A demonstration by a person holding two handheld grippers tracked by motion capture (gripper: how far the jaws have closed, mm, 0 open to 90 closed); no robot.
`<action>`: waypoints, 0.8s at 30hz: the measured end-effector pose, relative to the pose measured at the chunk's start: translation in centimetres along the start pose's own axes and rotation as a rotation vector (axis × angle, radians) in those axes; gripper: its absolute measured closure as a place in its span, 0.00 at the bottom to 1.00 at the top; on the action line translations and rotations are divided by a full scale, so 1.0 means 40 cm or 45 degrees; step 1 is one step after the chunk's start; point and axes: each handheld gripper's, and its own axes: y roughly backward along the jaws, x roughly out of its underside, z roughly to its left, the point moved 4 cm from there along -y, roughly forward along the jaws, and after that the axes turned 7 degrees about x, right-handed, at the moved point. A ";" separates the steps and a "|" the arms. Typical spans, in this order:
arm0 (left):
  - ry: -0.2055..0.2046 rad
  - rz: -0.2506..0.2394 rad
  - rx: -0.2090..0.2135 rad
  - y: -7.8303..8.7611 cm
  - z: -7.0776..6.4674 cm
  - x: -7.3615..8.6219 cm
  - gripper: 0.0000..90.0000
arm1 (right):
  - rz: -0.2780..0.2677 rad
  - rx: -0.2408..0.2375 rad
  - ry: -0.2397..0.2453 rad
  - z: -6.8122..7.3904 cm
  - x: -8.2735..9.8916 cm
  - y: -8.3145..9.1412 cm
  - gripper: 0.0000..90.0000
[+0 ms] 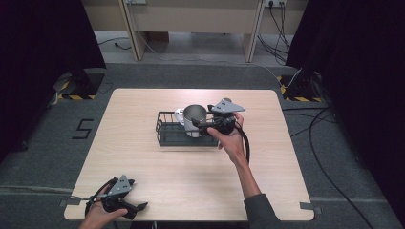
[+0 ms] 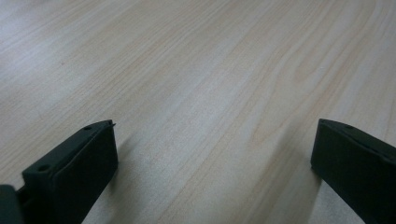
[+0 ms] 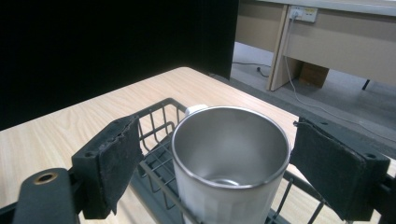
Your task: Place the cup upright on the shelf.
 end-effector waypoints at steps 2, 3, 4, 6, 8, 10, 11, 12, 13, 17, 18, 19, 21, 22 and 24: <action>-0.001 0.001 -0.001 0.000 0.000 0.000 0.00 | -0.004 -0.002 -0.003 0.002 0.004 0.008 0.18; -0.001 0.002 -0.001 0.000 0.000 0.000 0.00 | -0.003 -0.002 -0.005 0.003 0.006 0.011 0.18; -0.001 0.001 -0.001 0.000 0.000 0.000 0.00 | -0.005 -0.002 -0.011 0.005 0.008 0.016 0.18; -0.001 0.001 -0.001 0.000 0.000 0.000 0.00 | -0.005 -0.006 -0.020 0.007 0.013 0.023 0.18; 0.001 0.000 -0.001 0.000 0.000 0.000 0.00 | -0.012 -0.009 -0.024 0.008 0.016 0.030 0.18; -0.001 0.002 -0.001 0.000 0.000 0.000 0.00 | -0.018 -0.012 -0.027 0.010 0.020 0.037 0.18; -0.001 -0.001 -0.002 0.000 0.000 0.000 0.00 | -0.020 -0.013 -0.031 0.011 0.023 0.041 0.18; -0.001 -0.001 -0.002 0.000 0.001 0.000 0.00 | -0.018 -0.015 -0.030 0.012 0.026 0.044 0.18; -0.004 0.002 -0.002 0.000 0.001 0.000 0.00 | -0.016 -0.015 -0.030 0.013 0.028 0.048 0.18; -0.004 0.002 -0.002 0.000 0.001 0.000 0.00 | -0.019 -0.013 -0.030 0.019 0.037 0.066 0.18; -0.004 0.002 -0.002 0.000 0.001 0.000 0.00 | -0.023 -0.014 -0.031 0.019 0.039 0.071 0.18; -0.004 0.002 -0.002 0.000 0.001 0.000 0.00 | -0.024 -0.016 -0.036 0.020 0.040 0.075 0.18; -0.004 0.002 -0.002 0.000 0.001 0.000 0.00 | -0.028 -0.018 -0.038 0.022 0.047 0.087 0.18; -0.003 0.001 -0.002 0.000 0.001 0.000 0.00 | -0.029 -0.017 -0.039 0.023 0.050 0.092 0.18; -0.004 0.002 -0.002 0.000 0.001 0.000 0.00 | -0.034 -0.016 -0.044 0.023 0.057 0.102 0.18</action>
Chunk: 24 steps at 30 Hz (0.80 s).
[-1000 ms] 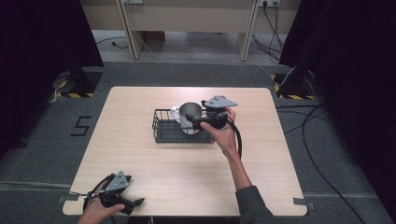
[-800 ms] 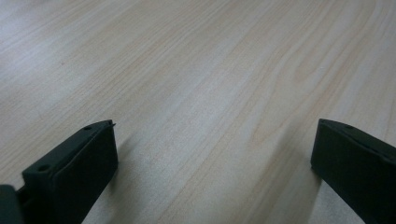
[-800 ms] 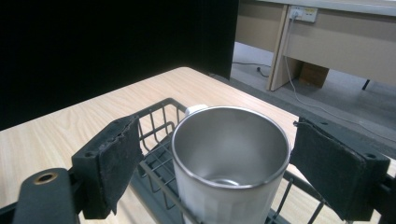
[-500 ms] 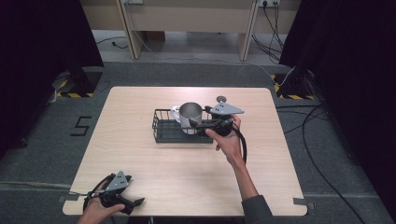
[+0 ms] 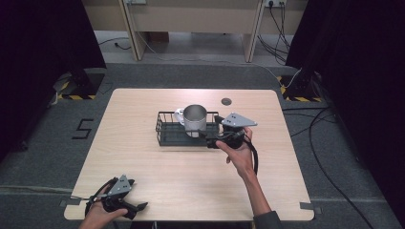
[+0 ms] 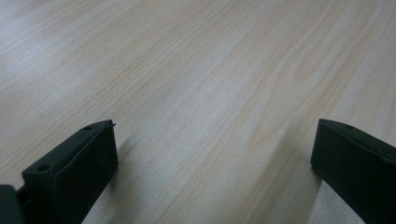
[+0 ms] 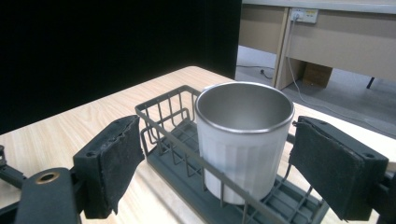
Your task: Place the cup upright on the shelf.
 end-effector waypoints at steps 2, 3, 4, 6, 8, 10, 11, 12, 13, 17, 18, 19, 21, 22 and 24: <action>0.000 0.000 0.000 0.000 0.000 0.000 0.00 | 0.002 0.001 -0.004 0.000 0.008 0.011 0.18; 0.000 0.000 0.000 0.000 0.000 0.000 0.00 | 0.006 0.004 -0.007 0.001 0.013 0.016 0.18; 0.001 0.000 0.000 0.000 0.000 0.000 0.00 | 0.006 0.008 -0.004 0.000 0.018 0.021 0.18; -0.003 0.004 -0.001 0.000 0.001 0.000 0.00 | 0.010 0.015 -0.005 -0.001 0.027 0.031 0.18; -0.003 0.004 -0.001 0.000 0.001 0.000 0.00 | 0.012 0.018 -0.009 -0.001 0.035 0.039 0.18; 0.000 0.001 -0.001 0.000 0.000 0.000 0.00 | 0.011 0.017 -0.016 -0.001 0.045 0.048 0.18; -0.001 0.002 -0.001 0.000 0.000 0.000 0.00 | 0.013 0.018 -0.019 -0.001 0.049 0.052 0.18; -0.001 0.002 -0.001 0.000 0.000 0.000 0.00 | 0.015 0.022 -0.018 0.000 0.054 0.057 0.18; 0.000 0.000 -0.001 0.000 0.000 0.000 0.00 | 0.018 0.025 -0.019 0.001 0.059 0.061 0.18; 0.000 0.001 -0.002 0.000 0.000 0.000 0.00 | 0.018 0.017 -0.034 0.005 0.079 0.079 0.18; 0.000 0.001 -0.002 0.000 0.000 0.000 0.00 | 0.017 0.022 -0.037 0.007 0.087 0.085 0.18; -0.001 0.001 -0.002 0.000 0.000 0.000 0.00 | 0.018 0.026 -0.038 0.009 0.092 0.088 0.18; -0.001 0.004 -0.001 0.000 0.000 0.000 0.00 | 0.024 0.034 -0.033 0.016 0.108 0.098 0.18; -0.001 0.003 -0.001 0.000 0.000 0.000 0.00 | 0.026 0.035 -0.033 0.021 0.119 0.103 0.18; -0.001 0.004 0.000 0.000 0.000 0.000 0.00 | 0.039 0.040 -0.029 0.027 0.134 0.111 0.18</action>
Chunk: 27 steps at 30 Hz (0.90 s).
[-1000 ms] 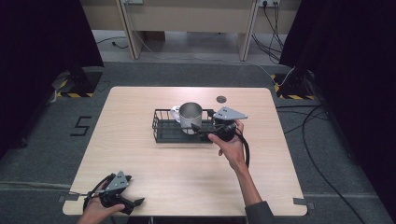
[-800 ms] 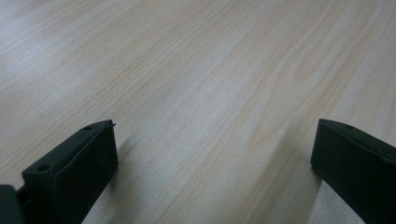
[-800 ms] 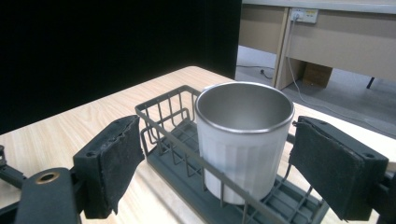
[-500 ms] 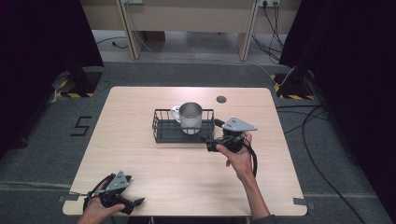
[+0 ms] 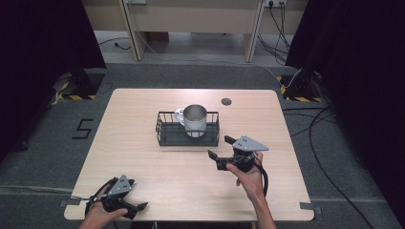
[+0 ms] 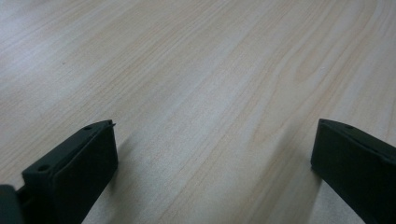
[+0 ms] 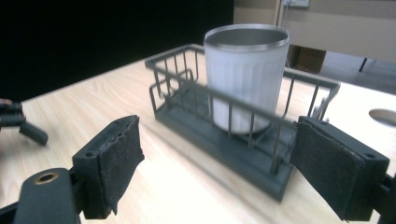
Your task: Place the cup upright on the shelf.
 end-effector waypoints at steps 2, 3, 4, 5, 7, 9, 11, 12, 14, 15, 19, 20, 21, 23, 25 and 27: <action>0.000 0.000 0.000 0.000 0.000 0.000 0.00 | 0.014 0.015 0.015 0.006 0.019 0.011 0.17; 0.000 0.000 0.000 0.000 0.000 0.000 0.00 | 0.018 0.021 0.021 0.007 0.026 0.016 0.17; 0.000 0.000 0.000 0.000 0.000 0.000 0.00 | 0.017 0.024 0.018 0.009 0.033 0.021 0.17; 0.000 0.000 -0.001 0.000 0.000 0.000 0.00 | 0.015 0.023 0.014 0.010 0.037 0.025 0.17; 0.000 0.000 -0.001 0.000 0.000 0.000 0.00 | 0.020 0.019 0.003 0.014 0.052 0.033 0.17; -0.001 0.000 -0.002 0.000 0.000 0.000 0.00 | 0.022 0.019 -0.007 0.018 0.065 0.037 0.17; 0.000 -0.001 -0.001 0.000 0.000 0.000 0.00 | 0.040 0.009 -0.026 0.026 0.089 0.040 0.17; 0.000 -0.001 -0.002 0.000 0.000 0.000 0.00 | 0.049 0.013 -0.030 0.029 0.099 0.042 0.17; -0.001 -0.001 -0.002 0.000 0.000 0.000 0.00 | 0.073 0.006 -0.029 0.034 0.115 0.044 0.17; 0.000 -0.001 -0.002 0.000 0.000 0.000 0.00 | 0.082 0.010 -0.019 0.035 0.121 0.046 0.17; -0.001 0.001 -0.002 0.000 0.000 0.000 0.00 | 0.098 0.006 -0.032 0.040 0.140 0.059 0.17; -0.001 0.001 -0.002 0.000 0.000 0.000 0.00 | 0.105 0.005 -0.033 0.040 0.146 0.062 0.17; 0.000 0.000 -0.002 0.000 0.000 0.000 0.00 | 0.116 0.004 -0.036 0.041 0.152 0.064 0.17; 0.000 -0.001 -0.002 0.000 0.000 0.000 0.00 | 0.134 0.008 -0.033 0.041 0.166 0.068 0.17; 0.000 0.000 -0.002 0.000 0.000 0.000 0.00 | 0.147 0.012 -0.039 0.040 0.176 0.070 0.17; 0.000 -0.001 -0.002 0.000 0.000 0.000 0.00 | 0.155 0.014 -0.046 0.039 0.183 0.073 0.17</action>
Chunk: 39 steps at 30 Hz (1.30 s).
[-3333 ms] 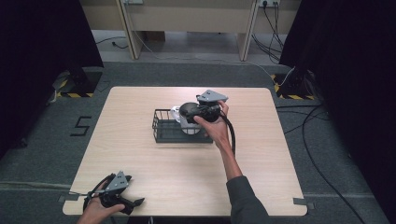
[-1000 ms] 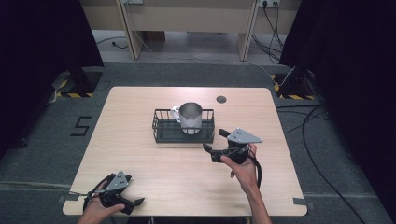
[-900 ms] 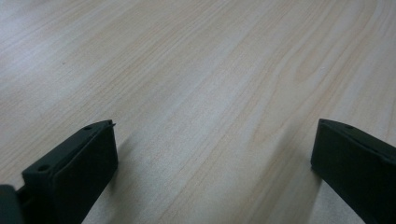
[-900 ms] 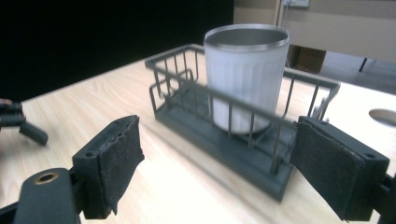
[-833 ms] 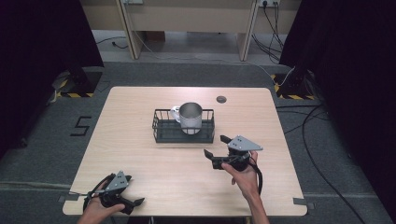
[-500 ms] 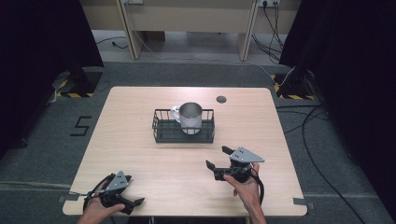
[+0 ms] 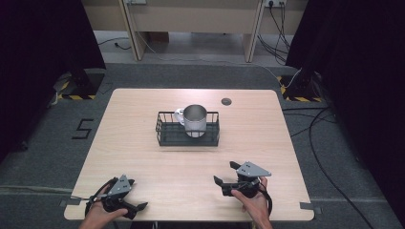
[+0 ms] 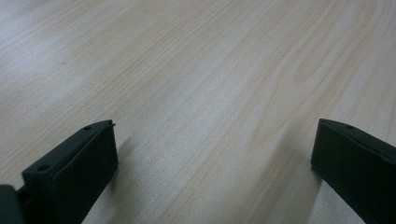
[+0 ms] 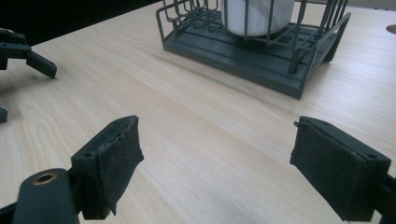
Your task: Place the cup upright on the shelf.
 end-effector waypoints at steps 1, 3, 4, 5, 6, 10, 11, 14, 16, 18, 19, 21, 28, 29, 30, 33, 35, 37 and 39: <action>0.000 0.000 0.000 0.000 0.000 0.000 0.00 | 0.004 0.002 -0.001 0.000 0.004 0.002 0.17; 0.000 0.000 0.000 0.000 0.000 0.000 0.00 | 0.007 0.000 -0.006 0.001 0.009 0.007 0.17; -0.001 0.000 0.000 0.000 0.000 0.000 0.00 | 0.008 -0.002 -0.011 0.002 0.012 0.009 0.17; -0.001 0.000 0.000 0.000 0.000 0.000 0.00 | 0.010 0.000 -0.013 0.003 0.015 0.012 0.17; 0.000 0.000 0.000 0.000 0.000 0.000 0.00 | 0.011 0.001 -0.013 0.004 0.018 0.014 0.17; 0.002 -0.001 0.000 0.000 0.000 0.000 0.00 | 0.021 0.000 -0.022 0.006 0.032 0.023 0.17; 0.001 0.000 0.000 0.000 0.000 0.000 0.00 | 0.025 0.000 -0.028 0.006 0.035 0.025 0.17; -0.001 0.002 0.000 0.000 0.000 0.000 0.00 | 0.028 0.004 -0.035 0.007 0.041 0.029 0.17; 0.001 -0.001 0.000 0.000 0.000 0.000 0.00 | 0.032 0.002 -0.034 0.008 0.045 0.031 0.17; 0.001 -0.001 0.000 0.000 0.000 0.000 0.00 | 0.036 0.003 -0.036 0.011 0.048 0.034 0.17; 0.000 -0.001 0.000 0.000 0.000 0.000 0.00 | 0.036 0.003 -0.030 0.011 0.050 0.035 0.17; 0.001 -0.001 0.000 0.000 0.000 0.000 0.00 | 0.041 0.003 -0.036 0.015 0.054 0.038 0.17; 0.002 -0.002 0.000 0.000 0.000 0.000 0.00 | 0.066 0.008 -0.021 0.027 0.067 0.042 0.17; 0.002 -0.002 0.000 0.000 0.000 0.000 0.00 | 0.070 0.008 -0.021 0.028 0.068 0.043 0.17; 0.001 -0.001 -0.001 0.000 0.000 0.000 0.00 | 0.072 0.010 -0.021 0.029 0.069 0.044 0.17; 0.001 -0.002 0.000 0.000 0.000 0.000 0.00 | 0.075 0.012 -0.022 0.032 0.072 0.048 0.17; 0.001 -0.001 0.000 0.000 0.000 0.000 0.00 | 0.075 0.015 -0.024 0.034 0.075 0.053 0.17; 0.001 -0.002 -0.001 0.000 0.000 0.000 0.00 | 0.074 0.013 -0.024 0.036 0.078 0.057 0.17; 0.000 0.000 -0.001 0.000 0.000 0.000 0.00 | 0.077 0.016 -0.026 0.038 0.081 0.062 0.17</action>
